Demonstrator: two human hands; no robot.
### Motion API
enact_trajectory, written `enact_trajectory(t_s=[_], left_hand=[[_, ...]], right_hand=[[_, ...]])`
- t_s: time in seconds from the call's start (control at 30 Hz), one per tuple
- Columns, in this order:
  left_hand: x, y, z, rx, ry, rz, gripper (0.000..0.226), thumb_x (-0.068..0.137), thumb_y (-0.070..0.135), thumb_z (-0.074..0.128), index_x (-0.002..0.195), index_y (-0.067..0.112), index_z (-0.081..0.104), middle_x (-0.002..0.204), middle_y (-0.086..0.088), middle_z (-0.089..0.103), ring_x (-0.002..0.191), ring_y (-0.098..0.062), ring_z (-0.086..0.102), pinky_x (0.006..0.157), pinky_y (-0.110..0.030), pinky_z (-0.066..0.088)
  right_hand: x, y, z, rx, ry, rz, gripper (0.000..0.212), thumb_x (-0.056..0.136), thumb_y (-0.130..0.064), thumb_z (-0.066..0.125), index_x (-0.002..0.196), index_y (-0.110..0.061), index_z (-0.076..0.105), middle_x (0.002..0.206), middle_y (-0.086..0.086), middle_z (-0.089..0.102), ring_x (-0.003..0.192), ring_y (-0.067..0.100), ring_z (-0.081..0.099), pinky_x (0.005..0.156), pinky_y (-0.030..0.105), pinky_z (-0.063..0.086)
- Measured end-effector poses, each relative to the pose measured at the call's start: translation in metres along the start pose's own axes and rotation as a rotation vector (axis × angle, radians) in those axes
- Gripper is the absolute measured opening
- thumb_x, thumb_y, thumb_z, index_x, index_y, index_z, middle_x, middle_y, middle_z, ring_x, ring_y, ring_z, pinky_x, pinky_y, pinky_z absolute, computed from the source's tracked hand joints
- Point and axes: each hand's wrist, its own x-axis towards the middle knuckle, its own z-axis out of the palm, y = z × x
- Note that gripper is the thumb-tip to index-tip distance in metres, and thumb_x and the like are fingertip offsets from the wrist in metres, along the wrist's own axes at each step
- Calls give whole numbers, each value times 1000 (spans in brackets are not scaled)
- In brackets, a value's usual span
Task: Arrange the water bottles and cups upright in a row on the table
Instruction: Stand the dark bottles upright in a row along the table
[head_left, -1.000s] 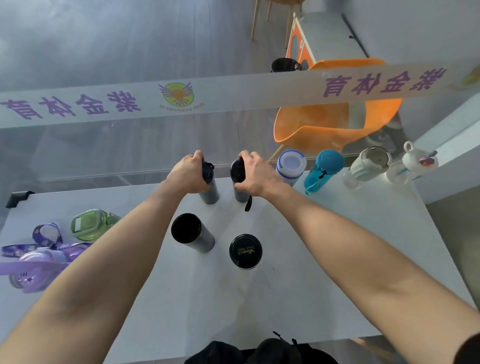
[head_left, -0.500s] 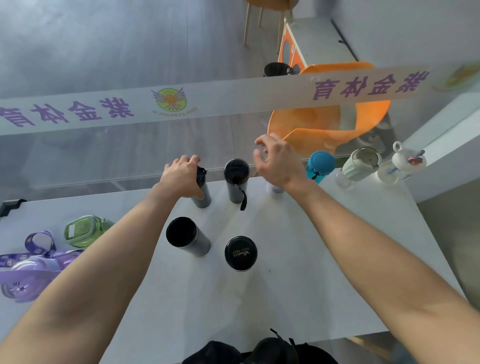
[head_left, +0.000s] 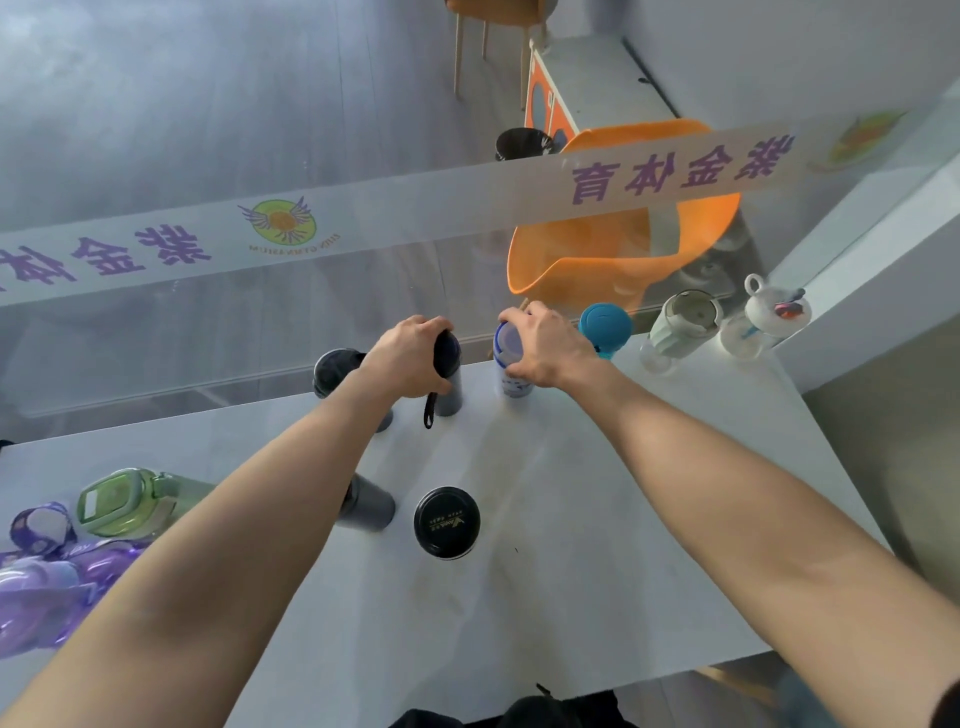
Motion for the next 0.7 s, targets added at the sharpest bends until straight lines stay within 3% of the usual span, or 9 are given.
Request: enact_trajectory(t_s=[0.23,0.43,0.57,0.63,0.7], left_hand=[[5,6,1,-8,-14,7,90,68,38,91,149,30,54,132,-3,62,119,-31,60,93,-43,56],[7,1,1,6,-32,0,93,67,34,91,151,33,53,131,-1,61,121,-30,59,92,-40,55],[3,-1,-3,18,-78,10,111,65,47,95,161,37,39,144,0,58,132,-31,57,102,-44,54],[-2,-5,-9,19,-85,18,126,61,58,97,166,38,30,155,1,51,137,-30,54,108,-46,52],[-9,-17,-19,50,-57,11,131,60,62,97,168,36,27,162,0,46,143,-31,51,115,-49,46]], right_hand=[[-1,-1,6,6,19,-22,70,83,-28,85,146,-23,54,133,13,55,123,38,61,99,47,57],[1,0,8,7,23,-17,70,83,-27,83,147,-23,52,132,13,54,123,38,60,98,47,57],[-1,-3,7,8,19,10,101,77,-42,90,161,-21,38,143,15,52,132,38,56,104,49,54],[-4,-8,3,28,129,-22,103,76,-53,88,159,-15,41,143,15,54,133,37,54,108,50,52],[-8,-20,-1,56,278,-128,85,83,-52,81,151,-10,52,139,14,59,130,35,55,109,47,51]])
